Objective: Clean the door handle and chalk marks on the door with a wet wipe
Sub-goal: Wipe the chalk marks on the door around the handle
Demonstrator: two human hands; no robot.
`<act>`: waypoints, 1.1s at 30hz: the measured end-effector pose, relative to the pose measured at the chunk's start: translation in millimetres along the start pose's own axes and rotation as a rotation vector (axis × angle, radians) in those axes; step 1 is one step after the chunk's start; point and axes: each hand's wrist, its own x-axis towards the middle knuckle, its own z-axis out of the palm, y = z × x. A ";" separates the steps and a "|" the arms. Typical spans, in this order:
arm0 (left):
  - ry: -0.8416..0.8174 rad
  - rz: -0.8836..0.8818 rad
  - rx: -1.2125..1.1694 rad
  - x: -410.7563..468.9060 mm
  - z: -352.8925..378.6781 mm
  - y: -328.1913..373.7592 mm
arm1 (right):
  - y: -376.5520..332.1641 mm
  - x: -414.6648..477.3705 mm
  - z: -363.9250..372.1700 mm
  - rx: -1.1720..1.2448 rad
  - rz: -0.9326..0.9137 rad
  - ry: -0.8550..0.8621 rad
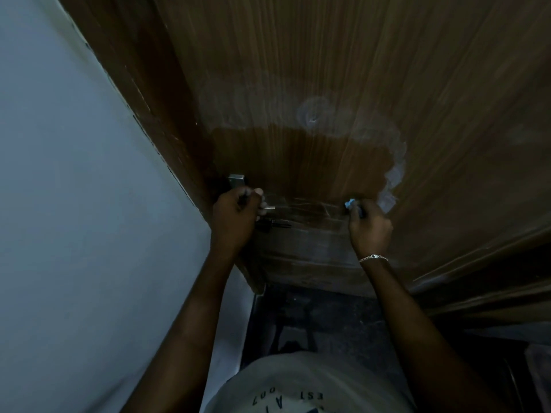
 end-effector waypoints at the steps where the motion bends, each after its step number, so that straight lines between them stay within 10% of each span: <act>1: 0.001 0.000 0.002 0.2 0.2 0.0 | -8.5 1.0 0.6 0.014 -0.030 0.019; 27: -0.021 -0.001 0.067 -1.7 -7.1 -4.1 | -15.9 -17.7 37.3 0.027 -0.082 -0.316; 33: 0.025 -0.018 0.067 -2.3 -16.9 -3.9 | -39.7 -5.5 27.9 0.164 -0.166 -0.137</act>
